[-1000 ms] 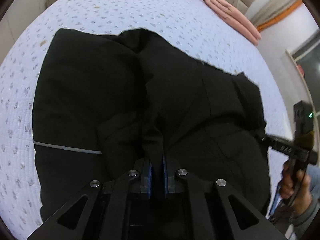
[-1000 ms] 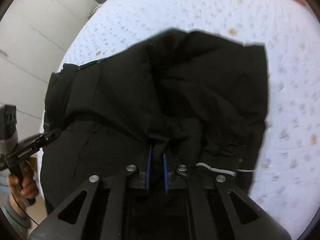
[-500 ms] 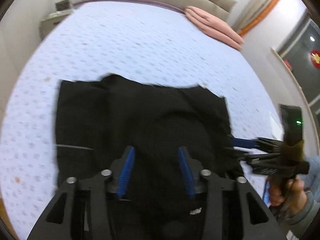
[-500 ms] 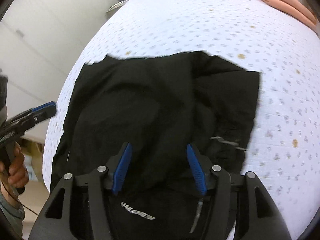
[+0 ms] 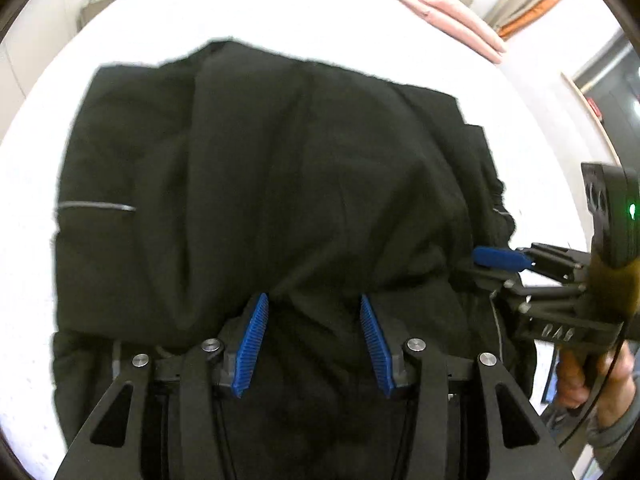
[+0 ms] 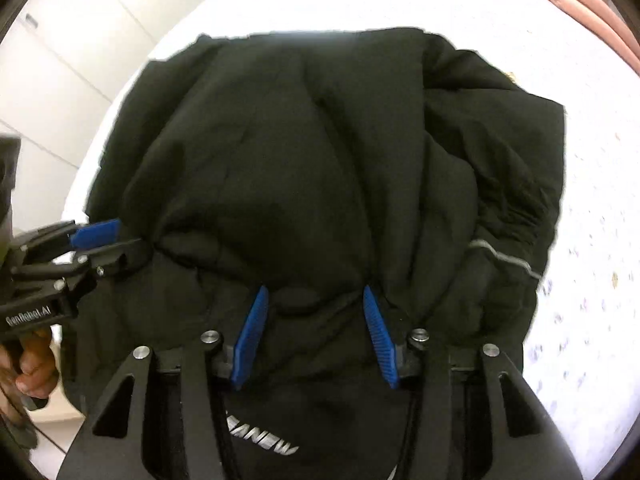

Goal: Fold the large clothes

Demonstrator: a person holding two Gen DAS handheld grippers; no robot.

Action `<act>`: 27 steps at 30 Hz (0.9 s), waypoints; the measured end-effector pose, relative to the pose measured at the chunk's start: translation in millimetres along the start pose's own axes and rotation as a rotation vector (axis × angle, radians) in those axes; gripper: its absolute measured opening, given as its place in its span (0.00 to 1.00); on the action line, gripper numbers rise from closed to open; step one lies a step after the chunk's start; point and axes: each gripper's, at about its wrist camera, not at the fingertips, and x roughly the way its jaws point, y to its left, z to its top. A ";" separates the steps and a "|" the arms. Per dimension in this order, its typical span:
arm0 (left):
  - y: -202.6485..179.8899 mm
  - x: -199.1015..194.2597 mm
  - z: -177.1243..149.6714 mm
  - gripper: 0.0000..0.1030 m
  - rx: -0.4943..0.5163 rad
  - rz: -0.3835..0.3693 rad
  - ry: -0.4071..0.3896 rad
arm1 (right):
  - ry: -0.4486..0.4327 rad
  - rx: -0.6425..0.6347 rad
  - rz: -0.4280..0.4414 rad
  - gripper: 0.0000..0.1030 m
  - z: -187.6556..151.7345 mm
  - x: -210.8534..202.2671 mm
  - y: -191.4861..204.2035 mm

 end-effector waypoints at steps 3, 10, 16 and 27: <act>3.4 -26.2 -11.9 0.48 0.010 -0.007 -0.022 | -0.060 0.006 0.034 0.52 -11.4 -50.3 12.6; 42.2 -42.6 -48.5 0.48 -0.081 0.015 -0.009 | -0.064 -0.008 0.054 0.52 -27.3 -36.7 63.4; 91.1 -70.6 -93.5 0.48 -0.111 0.060 -0.018 | -0.002 0.169 0.006 0.51 -54.5 0.4 46.5; 158.8 -114.6 -190.9 0.50 -0.171 0.119 -0.012 | -0.076 0.312 -0.067 0.52 -154.4 -62.6 28.3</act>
